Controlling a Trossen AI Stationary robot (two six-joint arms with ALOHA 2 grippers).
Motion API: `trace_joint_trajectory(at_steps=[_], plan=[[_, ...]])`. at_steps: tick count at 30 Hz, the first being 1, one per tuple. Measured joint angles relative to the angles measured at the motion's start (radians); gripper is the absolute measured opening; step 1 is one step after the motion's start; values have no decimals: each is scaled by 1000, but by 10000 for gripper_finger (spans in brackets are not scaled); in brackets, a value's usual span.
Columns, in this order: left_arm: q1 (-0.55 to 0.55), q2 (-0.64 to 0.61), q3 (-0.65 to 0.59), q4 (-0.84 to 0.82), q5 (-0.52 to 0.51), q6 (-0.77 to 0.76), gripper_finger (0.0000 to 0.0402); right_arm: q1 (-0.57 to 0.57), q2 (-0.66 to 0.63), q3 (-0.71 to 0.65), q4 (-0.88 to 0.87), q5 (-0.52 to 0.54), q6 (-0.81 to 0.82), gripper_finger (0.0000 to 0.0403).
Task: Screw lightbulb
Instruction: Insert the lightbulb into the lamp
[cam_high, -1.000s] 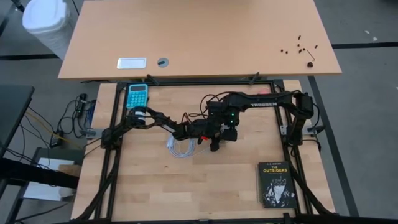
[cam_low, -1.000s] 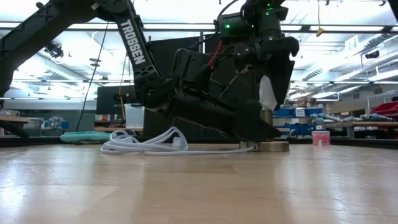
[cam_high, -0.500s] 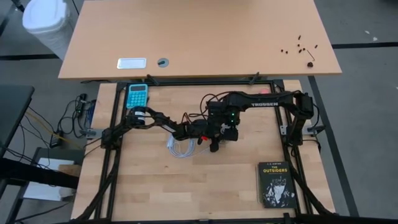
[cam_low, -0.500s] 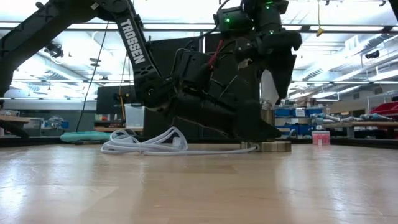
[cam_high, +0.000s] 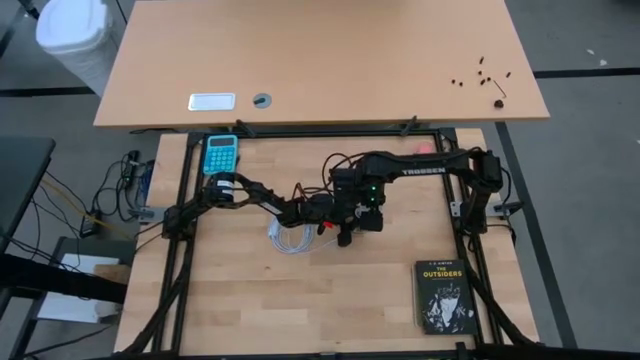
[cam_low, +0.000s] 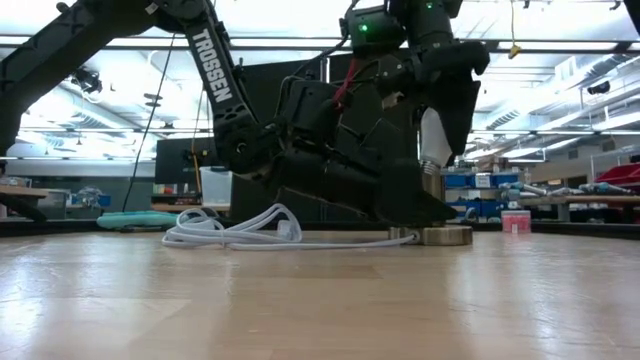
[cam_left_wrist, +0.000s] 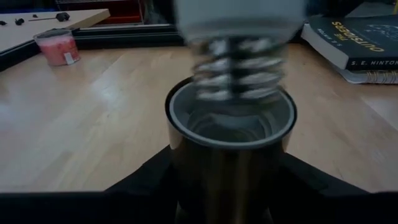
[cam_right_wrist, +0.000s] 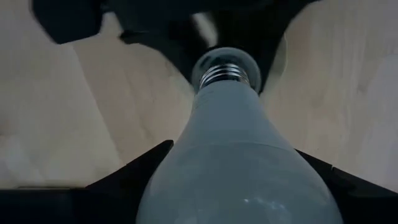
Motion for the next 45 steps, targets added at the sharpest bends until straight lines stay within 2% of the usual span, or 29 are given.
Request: trace_joint_trajectory(at_steps=[9,17,23,32,38,45], plan=[[0,0,0,5,0,-1,193,7,41,0,32,6,-34,275],[0,1,-1,4,-1,-1,193,7,40,5,66,11,-63,311],[0,1,-1,2,-1,-1,193,6,39,59,82,21,-76,332],[1,1,-1,-6,-2,-7,193,21,39,207,27,28,-67,333],[0,0,-1,-12,-2,-8,193,72,-36,217,-57,121,-8,333],[-3,-2,-1,-26,-3,-24,193,110,-233,46,-86,314,113,333]])
